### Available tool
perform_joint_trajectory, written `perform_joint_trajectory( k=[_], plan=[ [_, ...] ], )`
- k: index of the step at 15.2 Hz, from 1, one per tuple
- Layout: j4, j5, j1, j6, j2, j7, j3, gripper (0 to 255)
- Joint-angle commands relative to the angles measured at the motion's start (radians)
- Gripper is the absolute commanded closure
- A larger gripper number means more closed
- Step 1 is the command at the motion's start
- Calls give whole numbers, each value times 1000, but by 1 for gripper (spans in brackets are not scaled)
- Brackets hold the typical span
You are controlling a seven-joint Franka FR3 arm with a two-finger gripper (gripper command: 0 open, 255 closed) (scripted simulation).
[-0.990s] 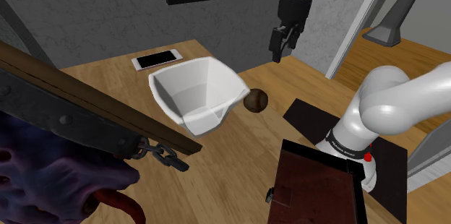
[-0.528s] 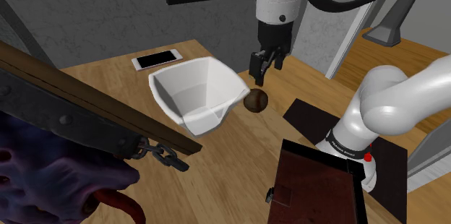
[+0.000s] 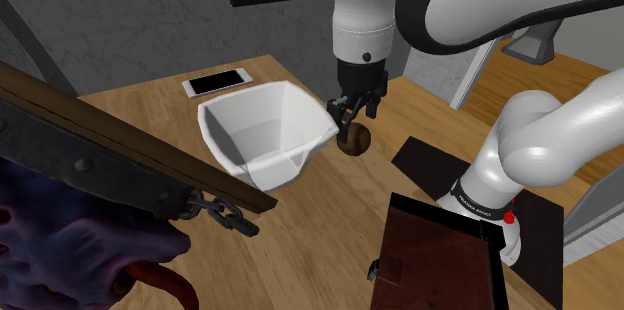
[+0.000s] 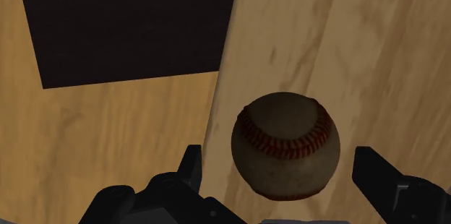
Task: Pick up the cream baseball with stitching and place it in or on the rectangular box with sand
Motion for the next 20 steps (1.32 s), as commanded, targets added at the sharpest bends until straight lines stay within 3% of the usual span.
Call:
perform_joint_trajectory(
  k=[1,11,12,20],
  plan=[
    [-28,6,4,27,1,1,7,0],
    [-49,9,5,47,2,1,10,0],
    [-49,9,5,47,2,1,10,255],
    [-49,9,5,47,2,1,10,255]
  ],
)
